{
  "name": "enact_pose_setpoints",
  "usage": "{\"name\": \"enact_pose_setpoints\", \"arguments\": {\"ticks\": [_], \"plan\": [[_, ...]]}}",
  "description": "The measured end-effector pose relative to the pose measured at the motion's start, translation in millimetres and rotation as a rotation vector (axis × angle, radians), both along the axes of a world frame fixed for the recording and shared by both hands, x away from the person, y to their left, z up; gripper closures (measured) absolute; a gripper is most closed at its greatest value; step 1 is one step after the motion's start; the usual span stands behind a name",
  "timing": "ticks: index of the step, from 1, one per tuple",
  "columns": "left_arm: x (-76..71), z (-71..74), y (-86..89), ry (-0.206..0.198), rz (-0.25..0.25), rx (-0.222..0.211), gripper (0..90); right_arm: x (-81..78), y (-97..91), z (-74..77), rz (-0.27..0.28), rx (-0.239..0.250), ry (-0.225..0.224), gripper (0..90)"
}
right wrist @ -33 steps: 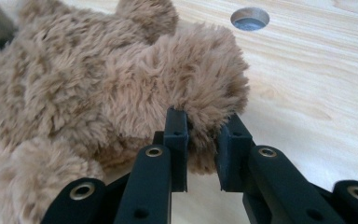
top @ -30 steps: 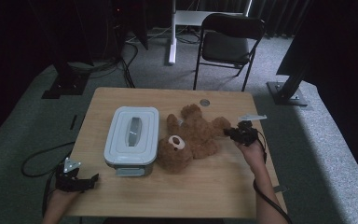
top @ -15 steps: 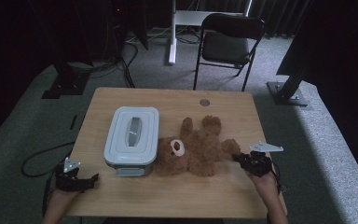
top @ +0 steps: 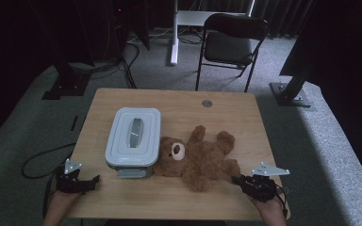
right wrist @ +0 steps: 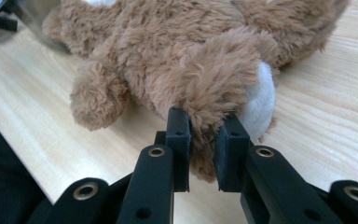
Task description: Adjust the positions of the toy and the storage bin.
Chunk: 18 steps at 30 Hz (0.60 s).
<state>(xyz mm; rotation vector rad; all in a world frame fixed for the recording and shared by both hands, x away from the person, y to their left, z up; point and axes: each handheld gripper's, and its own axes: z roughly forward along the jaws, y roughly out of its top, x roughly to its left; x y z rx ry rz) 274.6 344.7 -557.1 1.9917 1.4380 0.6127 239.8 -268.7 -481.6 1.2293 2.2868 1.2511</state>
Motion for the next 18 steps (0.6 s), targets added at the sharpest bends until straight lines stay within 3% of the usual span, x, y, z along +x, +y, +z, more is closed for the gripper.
{"name": "enact_pose_setpoints", "arguments": {"ticks": [3,5,8,10,13,15,18], "plan": [[0.0,0.0,0.0,0.0,0.0,0.0,0.6,-6.6,1.3,0.1,0.001,-0.013,-0.005,77.8],[0.0,0.0,0.0,0.0,0.0,0.0,0.6,-5.0,-2.1,-1.7,-0.014,0.007,-0.004,76.1],[0.0,0.0,0.0,0.0,0.0,0.0,0.6,0.5,-5.1,0.8,-0.053,-0.021,-0.028,66.4],[0.0,0.0,0.0,0.0,0.0,0.0,0.6,4.9,-8.9,9.3,-0.061,-0.003,-0.053,55.1],[0.0,0.0,0.0,0.0,0.0,0.0,0.6,9.7,-13.6,22.5,-0.08,0.028,-0.093,48.4],[0.0,0.0,0.0,0.0,0.0,0.0,0.6,24.5,-17.2,43.9,-0.075,0.08,-0.138,42.8],[0.0,0.0,-0.2,0.0,0.002,-0.002,0.6,50.5,-11.0,59.2,-0.025,0.101,-0.142,40.6]]}}
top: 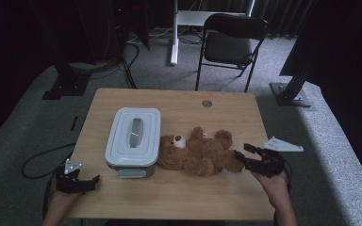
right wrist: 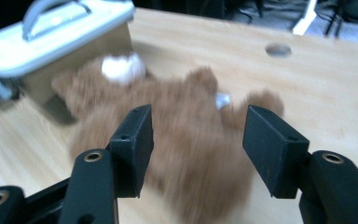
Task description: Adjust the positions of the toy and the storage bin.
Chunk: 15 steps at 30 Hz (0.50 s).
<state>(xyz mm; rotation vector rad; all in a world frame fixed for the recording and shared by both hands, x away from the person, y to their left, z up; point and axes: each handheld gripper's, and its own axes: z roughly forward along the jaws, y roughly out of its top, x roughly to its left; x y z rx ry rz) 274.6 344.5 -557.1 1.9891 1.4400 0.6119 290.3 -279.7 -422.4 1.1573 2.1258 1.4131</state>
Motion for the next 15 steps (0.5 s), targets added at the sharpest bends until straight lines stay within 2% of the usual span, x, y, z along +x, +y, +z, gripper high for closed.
{"name": "enact_pose_setpoints", "arguments": {"ticks": [2,3,4,6,8,10,11,12,15], "plan": [[0.0,0.0,0.0,0.0,0.0,0.0,0.6,21.1,9.3,4.5,0.05,-0.005,0.019,40.4],[0.0,0.0,0.0,0.0,0.0,0.0,0.6,21.1,9.3,4.5,0.05,-0.005,0.019,40.4],[0.0,0.0,0.0,0.0,0.0,0.0,0.6,41.3,21.9,3.9,0.09,-0.021,0.049,40.4],[0.0,0.0,0.0,0.0,0.0,0.0,0.6,59.1,35.8,0.3,0.11,-0.059,0.076,40.4],[0.0,0.0,0.0,0.0,0.0,0.0,0.6,74.5,47.3,-4.2,0.157,-0.078,0.108,40.3],[0.0,0.0,0.0,0.0,0.0,0.0,0.6,86.2,56.5,-8.8,0.182,-0.091,0.125,40.2],[0.0,0.0,0.0,0.0,0.0,0.0,0.6,86.2,56.5,-8.8,0.182,-0.091,0.125,40.2],[0.0,0.0,0.1,0.0,0.0,0.0,0.6,95.1,63.1,-14.5,0.223,-0.102,0.148,40.2],[0.0,0.0,0.1,0.0,0.001,0.001,0.6,100.0,68.6,-21.2,0.246,-0.12,0.175,39.5]]}}
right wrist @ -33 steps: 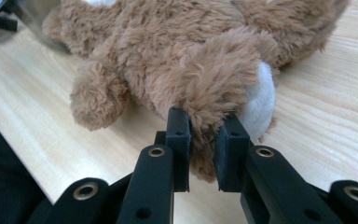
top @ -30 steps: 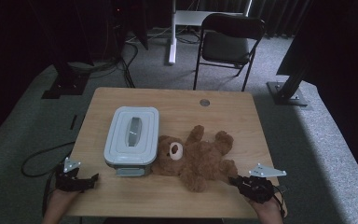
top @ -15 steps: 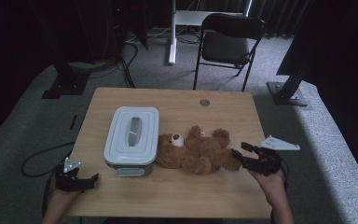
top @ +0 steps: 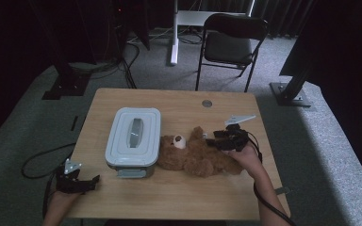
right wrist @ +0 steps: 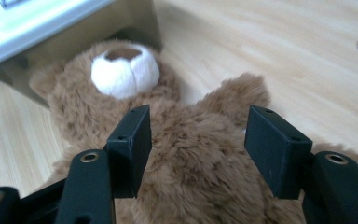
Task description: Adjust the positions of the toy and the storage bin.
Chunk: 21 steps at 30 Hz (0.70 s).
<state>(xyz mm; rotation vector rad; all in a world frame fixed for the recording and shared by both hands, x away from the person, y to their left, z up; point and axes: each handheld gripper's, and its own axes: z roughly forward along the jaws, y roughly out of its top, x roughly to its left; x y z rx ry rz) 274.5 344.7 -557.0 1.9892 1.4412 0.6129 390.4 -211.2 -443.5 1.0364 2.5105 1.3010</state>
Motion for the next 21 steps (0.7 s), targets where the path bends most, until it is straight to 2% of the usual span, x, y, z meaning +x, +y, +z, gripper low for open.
{"name": "enact_pose_setpoints", "arguments": {"ticks": [1,4,6,8,13,14,15,18,21], "plan": [[0.0,0.0,0.0,0.0,0.001,0.0,0.6,2.0,3.9,-8.1,0.011,-0.025,0.028,38.6],[-0.1,0.0,0.0,0.0,0.003,0.0,0.6,1.1,6.5,-22.0,0.027,-0.045,0.066,32.6],[-0.1,0.0,0.0,0.0,0.003,0.0,0.6,-1.0,4.6,-28.3,0.028,-0.019,0.085,28.9],[-0.2,0.0,-0.1,0.0,0.004,0.0,0.6,-2.8,3.1,-33.2,0.018,-0.017,0.098,26.9],[-0.2,0.0,-0.1,0.0,0.004,0.0,0.6,-7.1,4.0,-39.8,0.021,-0.014,0.105,21.7],[-0.2,0.0,-0.1,0.0,0.004,0.0,0.6,-13.8,8.4,-46.5,0.045,-0.033,0.11,14.4],[-0.2,-0.1,-0.1,0.0,0.004,0.0,0.6,-15.9,10.0,-48.5,0.053,-0.042,0.109,13.4],[-0.2,-0.1,0.0,0.0,0.004,0.0,0.6,-22.6,15.5,-58.2,0.035,-0.066,0.085,13.5],[-0.2,-0.1,0.0,0.0,0.005,0.0,0.6,-23.2,15.8,-61.5,0.006,-0.067,0.077,17.0]]}}
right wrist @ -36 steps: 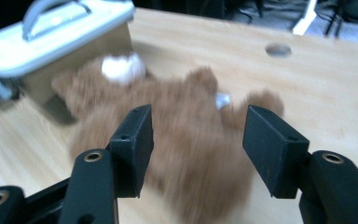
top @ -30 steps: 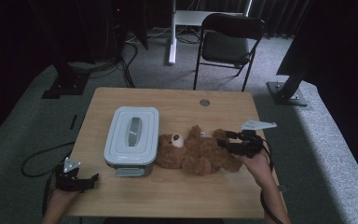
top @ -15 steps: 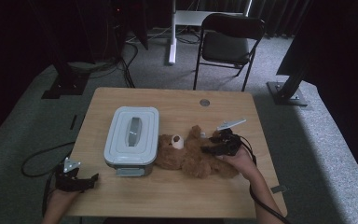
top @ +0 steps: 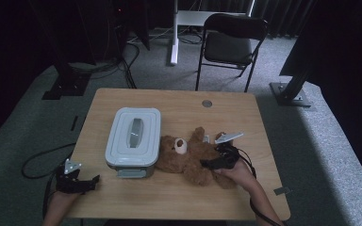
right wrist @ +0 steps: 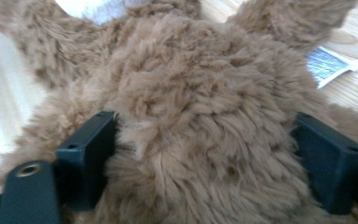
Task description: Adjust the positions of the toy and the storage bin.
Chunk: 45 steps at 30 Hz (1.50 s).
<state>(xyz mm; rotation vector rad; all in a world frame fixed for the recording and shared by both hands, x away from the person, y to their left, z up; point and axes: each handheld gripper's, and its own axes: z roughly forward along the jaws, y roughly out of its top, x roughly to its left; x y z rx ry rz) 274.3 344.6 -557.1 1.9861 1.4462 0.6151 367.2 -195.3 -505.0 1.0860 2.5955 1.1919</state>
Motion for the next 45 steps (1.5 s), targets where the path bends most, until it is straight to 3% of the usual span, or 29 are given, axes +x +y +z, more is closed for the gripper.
{"name": "enact_pose_setpoints", "arguments": {"ticks": [3,8,12,15,19,25,34,38,39,40,45], "plan": [[-0.3,0.0,-0.1,0.0,0.004,0.0,0.6,-0.1,1.3,-1.4,-0.011,-0.011,-0.014,23.4],[-0.3,0.0,-0.1,0.0,0.004,0.0,0.6,-2.3,0.8,-3.1,-0.054,0.012,-0.038,49.4],[-0.2,0.0,-0.1,0.0,0.004,0.0,0.6,-7.7,-1.0,3.3,-0.057,0.053,-0.052,63.6],[-0.2,0.1,-0.1,0.0,0.004,0.0,0.6,-8.8,-6.8,8.8,-0.091,0.087,-0.06,67.4],[-0.2,0.1,-0.1,0.0,0.004,0.0,0.6,-4.0,-21.7,15.2,-0.177,0.147,-0.052,69.2],[-0.2,0.1,-0.1,0.0,0.004,0.0,0.6,5.6,-46.2,28.5,-0.369,0.128,-0.106,71.1],[-0.2,0.1,-0.1,0.0,0.004,-0.001,0.6,40.3,-80.6,53.5,-0.745,0.133,-0.157,71.0],[-0.2,0.1,-0.1,0.0,0.004,-0.001,0.6,55.4,-89.2,55.2,-0.878,0.138,-0.165,71.0],[-0.2,0.1,-0.1,0.0,0.004,-0.001,0.6,55.4,-89.2,55.2,-0.878,0.138,-0.165,71.0],[-0.2,0.1,-0.1,0.0,0.004,-0.001,0.6,63.9,-92.2,53.6,-0.932,0.137,-0.173,70.9],[0.0,0.1,0.3,0.0,-0.001,-0.001,0.6,76.7,-90.5,43.4,-1.058,0.126,-0.17,69.7]]}}
